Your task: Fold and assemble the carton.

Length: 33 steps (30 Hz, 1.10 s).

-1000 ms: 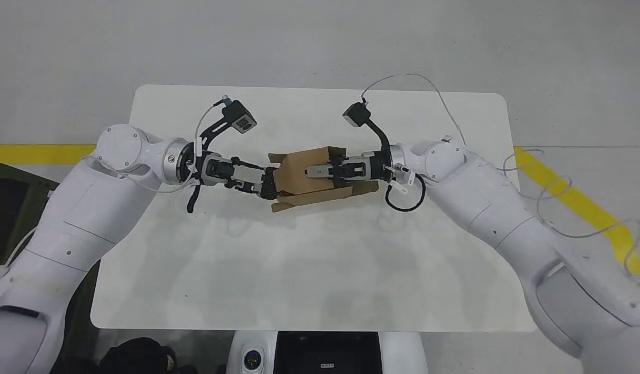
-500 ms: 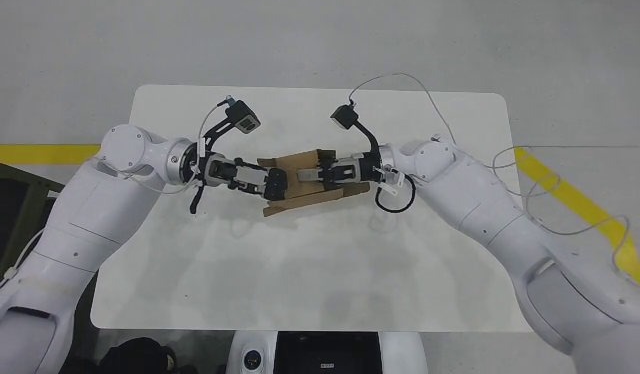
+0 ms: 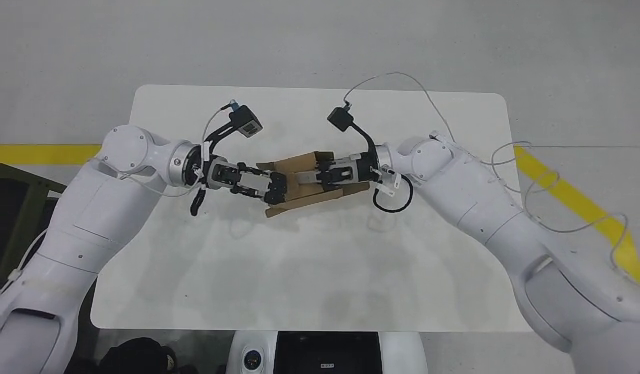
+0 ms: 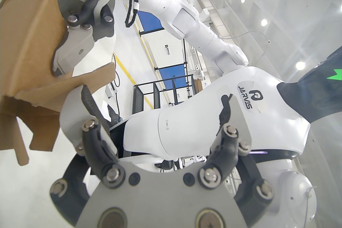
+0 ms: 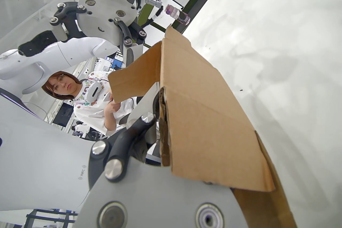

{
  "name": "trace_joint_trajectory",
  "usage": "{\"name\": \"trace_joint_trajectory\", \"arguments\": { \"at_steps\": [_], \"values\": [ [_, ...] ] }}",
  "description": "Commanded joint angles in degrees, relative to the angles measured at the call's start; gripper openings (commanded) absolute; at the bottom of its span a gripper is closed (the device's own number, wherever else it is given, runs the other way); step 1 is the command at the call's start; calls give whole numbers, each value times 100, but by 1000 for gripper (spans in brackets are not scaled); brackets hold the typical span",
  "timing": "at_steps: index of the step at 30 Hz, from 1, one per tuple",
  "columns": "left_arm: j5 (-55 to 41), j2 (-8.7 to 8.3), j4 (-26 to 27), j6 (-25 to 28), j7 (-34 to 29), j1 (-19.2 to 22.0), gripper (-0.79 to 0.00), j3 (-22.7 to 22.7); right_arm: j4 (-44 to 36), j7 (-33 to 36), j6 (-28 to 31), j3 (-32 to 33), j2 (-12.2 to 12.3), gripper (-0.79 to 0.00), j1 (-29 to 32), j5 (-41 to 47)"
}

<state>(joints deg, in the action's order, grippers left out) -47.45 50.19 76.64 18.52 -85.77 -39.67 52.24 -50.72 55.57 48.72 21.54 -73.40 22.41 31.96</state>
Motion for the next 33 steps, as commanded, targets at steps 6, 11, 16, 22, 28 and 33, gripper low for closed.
{"name": "trace_joint_trajectory", "arguments": {
  "at_steps": [6,11,16,22,28,33],
  "values": [
    [-45,61,-211,33,33,26,0,88,55,-73,73,63,15,-785,29,112],
    [-52,66,-227,51,51,27,0,103,79,-95,95,89,24,-785,31,134],
    [-52,66,-227,51,51,27,0,103,79,-95,95,89,24,-785,31,134],
    [-52,66,-227,51,51,27,0,103,79,-95,95,89,24,-785,31,134],
    [-52,66,-227,51,51,27,0,103,79,-95,95,89,24,-785,31,134],
    [-52,66,-227,51,51,27,0,103,79,-95,95,89,24,-785,31,134]
  ]
}}
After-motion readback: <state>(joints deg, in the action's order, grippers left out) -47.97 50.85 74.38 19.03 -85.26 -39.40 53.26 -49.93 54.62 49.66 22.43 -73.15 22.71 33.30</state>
